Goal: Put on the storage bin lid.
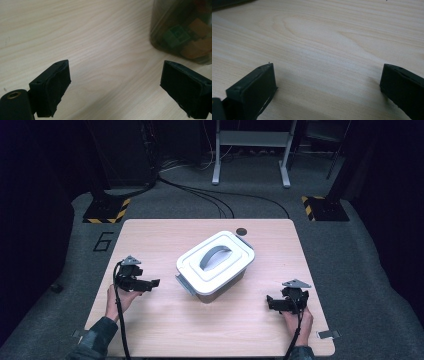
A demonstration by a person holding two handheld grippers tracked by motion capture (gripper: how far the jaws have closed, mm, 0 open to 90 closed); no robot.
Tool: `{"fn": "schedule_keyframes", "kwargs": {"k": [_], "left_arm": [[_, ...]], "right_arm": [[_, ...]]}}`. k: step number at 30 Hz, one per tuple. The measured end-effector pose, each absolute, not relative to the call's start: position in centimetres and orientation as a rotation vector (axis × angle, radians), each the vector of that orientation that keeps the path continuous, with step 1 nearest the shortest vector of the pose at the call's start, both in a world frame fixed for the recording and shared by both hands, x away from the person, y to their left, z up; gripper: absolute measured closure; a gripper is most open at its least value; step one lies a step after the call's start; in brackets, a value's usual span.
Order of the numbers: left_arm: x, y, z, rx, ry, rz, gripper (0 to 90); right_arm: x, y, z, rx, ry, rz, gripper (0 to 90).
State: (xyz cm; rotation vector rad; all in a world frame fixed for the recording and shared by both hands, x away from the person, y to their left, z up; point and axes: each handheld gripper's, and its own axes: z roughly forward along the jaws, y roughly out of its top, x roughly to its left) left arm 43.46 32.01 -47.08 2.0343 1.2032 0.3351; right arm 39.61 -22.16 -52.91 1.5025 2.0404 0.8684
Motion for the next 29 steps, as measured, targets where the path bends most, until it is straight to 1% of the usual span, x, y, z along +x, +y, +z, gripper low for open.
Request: {"fn": "schedule_keyframes", "kwargs": {"k": [8, 11, 12, 13, 16, 17, 19, 20, 24, 29], "left_arm": [[43.1, 32.6, -49.6, 2.039, 1.257, 0.337, 9.2], [42.9, 32.8, -50.3, 2.074, 1.252, 0.395, 9.2], [42.8, 32.9, -50.4, 2.109, 1.244, 0.41, 9.2], [42.8, 32.9, -50.6, 2.124, 1.247, 0.405, 9.2], [42.5, 33.1, -51.6, 2.119, 1.264, 0.447, 9.0], [42.4, 33.1, -51.9, 2.12, 1.273, 0.44, 8.9], [42.1, 33.3, -52.3, 2.124, 1.255, 0.49, 7.7], [41.9, 33.3, -52.5, 2.094, 1.253, 0.507, 7.3], [41.4, 33.7, -53.0, 2.055, 1.213, 0.523, 6.8], [41.3, 33.9, -53.0, 2.056, 1.194, 0.525, 6.6]], "right_arm": [[39.6, -22.1, -52.9, 1.505, 2.04, 0.868, 0.0], [39.6, -22.1, -52.9, 1.505, 2.04, 0.868, 0.0], [39.6, -22.1, -52.9, 1.505, 2.04, 0.869, 0.0], [39.6, -22.2, -52.9, 1.504, 2.04, 0.868, 0.0], [39.6, -22.2, -52.9, 1.503, 2.041, 0.869, 0.0], [39.6, -22.2, -52.9, 1.504, 2.04, 0.868, 0.0], [39.6, -22.2, -52.9, 1.505, 2.04, 0.869, 0.0], [39.6, -22.2, -52.9, 1.505, 2.04, 0.869, 0.0], [39.6, -22.2, -52.9, 1.503, 2.041, 0.869, 0.0], [39.6, -22.2, -52.9, 1.506, 2.04, 0.87, 0.0]]}}
